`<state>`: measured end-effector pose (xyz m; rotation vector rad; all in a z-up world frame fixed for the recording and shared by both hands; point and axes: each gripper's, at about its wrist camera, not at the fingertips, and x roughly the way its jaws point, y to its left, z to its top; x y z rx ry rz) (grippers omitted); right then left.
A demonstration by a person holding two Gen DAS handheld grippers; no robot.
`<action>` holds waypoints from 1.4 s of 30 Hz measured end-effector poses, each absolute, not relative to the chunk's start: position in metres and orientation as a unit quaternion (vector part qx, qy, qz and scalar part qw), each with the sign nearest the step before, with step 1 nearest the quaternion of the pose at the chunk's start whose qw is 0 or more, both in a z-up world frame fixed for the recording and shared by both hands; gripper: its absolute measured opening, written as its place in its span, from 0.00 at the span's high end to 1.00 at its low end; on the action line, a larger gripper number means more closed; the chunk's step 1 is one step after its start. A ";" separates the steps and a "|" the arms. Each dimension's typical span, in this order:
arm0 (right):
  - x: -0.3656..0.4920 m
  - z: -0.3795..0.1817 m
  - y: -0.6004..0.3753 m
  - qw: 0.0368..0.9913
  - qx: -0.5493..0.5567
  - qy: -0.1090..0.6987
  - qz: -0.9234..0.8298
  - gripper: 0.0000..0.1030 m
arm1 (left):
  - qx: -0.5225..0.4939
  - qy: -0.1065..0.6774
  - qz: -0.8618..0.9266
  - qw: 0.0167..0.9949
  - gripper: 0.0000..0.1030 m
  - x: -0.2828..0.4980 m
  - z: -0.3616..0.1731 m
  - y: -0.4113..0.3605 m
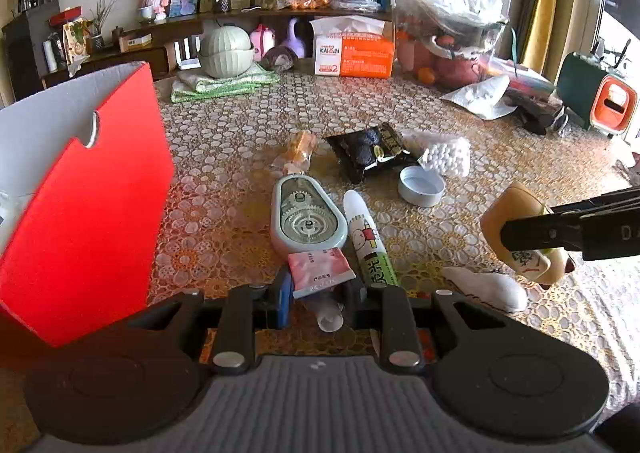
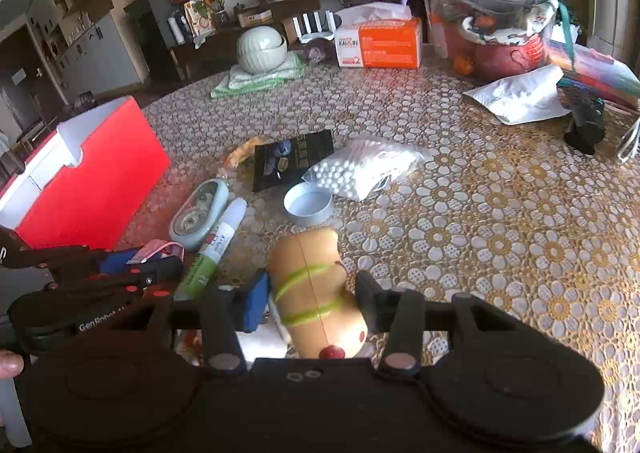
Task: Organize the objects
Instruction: 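Carry the pink sachet and plush toy over the red box and lower them inside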
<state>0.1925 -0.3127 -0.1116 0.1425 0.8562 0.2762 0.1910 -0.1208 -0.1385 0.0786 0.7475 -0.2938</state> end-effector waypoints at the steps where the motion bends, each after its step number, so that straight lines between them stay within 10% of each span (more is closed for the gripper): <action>1: 0.190 -0.109 -0.313 0.899 0.071 0.412 0.133 0.56 | 0.037 0.363 -0.144 0.920 0.76 0.189 -0.137 -0.119; 42: 0.118 0.010 -0.163 0.914 -0.004 0.353 0.201 0.56 | -0.005 0.317 -0.161 0.935 0.76 0.113 -0.020 0.012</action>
